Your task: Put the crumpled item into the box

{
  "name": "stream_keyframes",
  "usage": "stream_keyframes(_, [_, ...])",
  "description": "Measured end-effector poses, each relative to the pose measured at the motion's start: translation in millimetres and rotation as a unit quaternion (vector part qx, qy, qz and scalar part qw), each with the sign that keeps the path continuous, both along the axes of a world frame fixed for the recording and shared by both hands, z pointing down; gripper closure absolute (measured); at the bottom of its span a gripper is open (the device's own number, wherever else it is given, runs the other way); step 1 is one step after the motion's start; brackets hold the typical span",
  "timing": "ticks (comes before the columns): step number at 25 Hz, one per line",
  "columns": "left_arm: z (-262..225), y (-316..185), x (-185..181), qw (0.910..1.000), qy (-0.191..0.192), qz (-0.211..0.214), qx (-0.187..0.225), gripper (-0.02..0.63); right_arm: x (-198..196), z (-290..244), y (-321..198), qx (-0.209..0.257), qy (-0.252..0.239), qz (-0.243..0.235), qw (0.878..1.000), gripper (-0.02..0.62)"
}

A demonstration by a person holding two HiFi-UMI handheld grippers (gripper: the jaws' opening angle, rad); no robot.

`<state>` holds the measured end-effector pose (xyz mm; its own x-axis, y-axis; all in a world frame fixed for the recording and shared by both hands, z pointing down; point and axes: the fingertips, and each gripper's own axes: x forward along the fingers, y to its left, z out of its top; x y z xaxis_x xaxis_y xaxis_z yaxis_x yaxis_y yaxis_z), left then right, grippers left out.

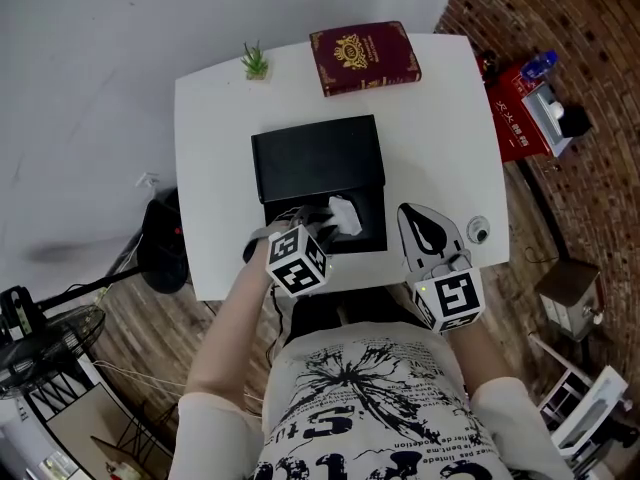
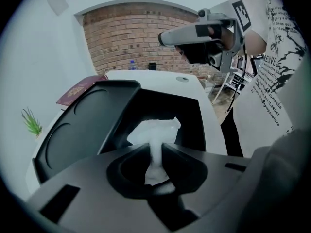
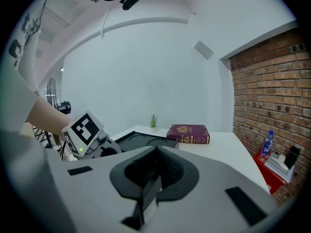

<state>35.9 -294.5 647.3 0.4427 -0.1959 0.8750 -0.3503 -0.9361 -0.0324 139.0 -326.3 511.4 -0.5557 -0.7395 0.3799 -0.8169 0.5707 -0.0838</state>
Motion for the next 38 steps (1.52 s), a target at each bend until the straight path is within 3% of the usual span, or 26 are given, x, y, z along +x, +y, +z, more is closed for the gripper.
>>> stream_keyframes(5, [10.5, 3.4, 0.9, 0.9999, -0.006, 0.004, -0.008, 0.494, 2.8, -0.4, 1.4, -0.002, 0.004, -0.001, 1.000, 0.580])
stream_keyframes(8, [8.6, 4.1, -0.3, 0.9999, 0.001, -0.003, -0.016, 0.441, 2.9, -4.0, 2.1, -0.001, 0.006, 0.000, 1.000, 0.580])
stream_keyframes(10, [2.1, 3.9, -0.8, 0.9998, 0.009, -0.009, -0.017, 0.405, 1.8, -8.5, 2.5, 0.002, 0.005, 0.002, 1.000, 0.580])
stream_keyframes(13, [-16.4, 4.7, 0.3, 0.9992, 0.034, -0.018, -0.014, 0.404, -2.5, -16.6, 4.5, 0.007, 0.000, 0.006, 1.000, 0.580])
stream_keyframes(17, [-50.8, 4.0, -3.4, 0.9975, 0.061, -0.027, 0.025, 0.405, -13.5, -30.9, 11.1, 0.021, -0.005, 0.004, 1.000, 0.580])
stream_keyframes(20, [-83.8, 0.7, -7.9, 0.9914, 0.104, -0.053, 0.059, 0.429, -20.7, -44.4, 16.1, 0.036, -0.004, 0.003, 0.999, 0.580])
stream_keyframes(27, [-164.9, 6.6, -33.9, 0.9634, 0.182, -0.113, 0.161, 0.547, -43.0, -76.1, 31.3, 0.073, -0.004, -0.006, 0.997, 0.580])
stream_keyframes(31, [-212.7, 14.4, -59.0, 0.9358, 0.235, -0.162, 0.206, 0.583, -62.2, -95.6, 42.4, 0.100, 0.001, -0.024, 0.995, 0.580])
stream_keyframes(38, [-275.2, 31.4, -110.4, 0.8910, 0.283, -0.220, 0.278, 0.592, -89.9, -131.4, 60.0, 0.151, 0.004, -0.036, 0.988, 0.580])
